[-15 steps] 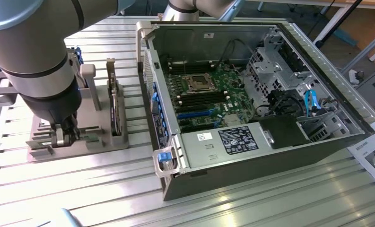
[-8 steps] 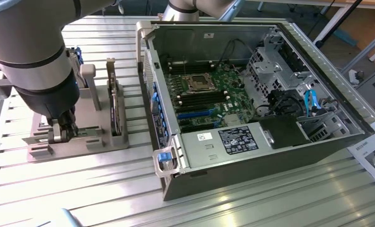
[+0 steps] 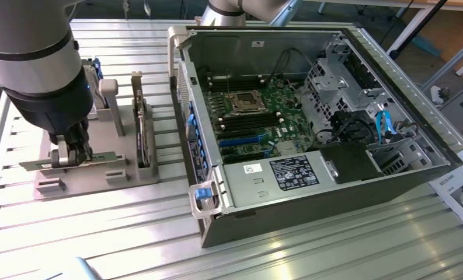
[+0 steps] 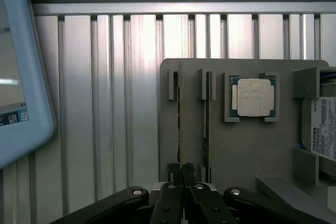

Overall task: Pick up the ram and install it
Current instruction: 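Pick up the ram and move it above insertion slot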

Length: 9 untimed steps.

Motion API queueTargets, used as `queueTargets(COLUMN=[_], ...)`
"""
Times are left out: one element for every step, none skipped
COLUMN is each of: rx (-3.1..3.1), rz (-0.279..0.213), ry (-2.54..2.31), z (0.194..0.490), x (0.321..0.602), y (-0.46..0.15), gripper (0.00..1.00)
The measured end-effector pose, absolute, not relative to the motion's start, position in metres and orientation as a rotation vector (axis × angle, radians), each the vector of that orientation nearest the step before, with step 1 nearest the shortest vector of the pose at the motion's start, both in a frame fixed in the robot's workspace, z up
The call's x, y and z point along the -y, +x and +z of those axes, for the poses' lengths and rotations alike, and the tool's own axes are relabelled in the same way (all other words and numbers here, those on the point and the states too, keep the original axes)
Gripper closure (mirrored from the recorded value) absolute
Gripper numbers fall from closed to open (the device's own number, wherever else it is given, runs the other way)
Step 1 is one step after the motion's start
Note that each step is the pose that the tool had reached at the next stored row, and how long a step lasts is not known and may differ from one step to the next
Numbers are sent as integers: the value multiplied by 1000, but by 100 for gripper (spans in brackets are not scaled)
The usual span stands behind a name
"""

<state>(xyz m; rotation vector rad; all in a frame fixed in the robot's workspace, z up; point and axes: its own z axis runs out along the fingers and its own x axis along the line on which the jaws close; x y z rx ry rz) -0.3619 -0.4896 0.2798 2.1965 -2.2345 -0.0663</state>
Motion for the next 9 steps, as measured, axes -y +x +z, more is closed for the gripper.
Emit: queueTargets(rx=[2235, 2235, 2234, 2234, 2235, 2234, 2235, 2234, 2234], rz=[-66, -66, -66, -66, -66, -66, -66, -66, -66], ry=[2197, 2197, 2196, 2197, 2197, 2196, 2196, 2196, 2197], z=[282, 285, 287, 292, 297, 301, 304, 307, 310], x=[490, 490, 490, 490, 490, 490, 490, 490, 490], y=[-362, -362, -362, -362, -362, -362, -362, -362, -362], gripper=[88, 88, 88, 88, 88, 88, 88, 88, 88])
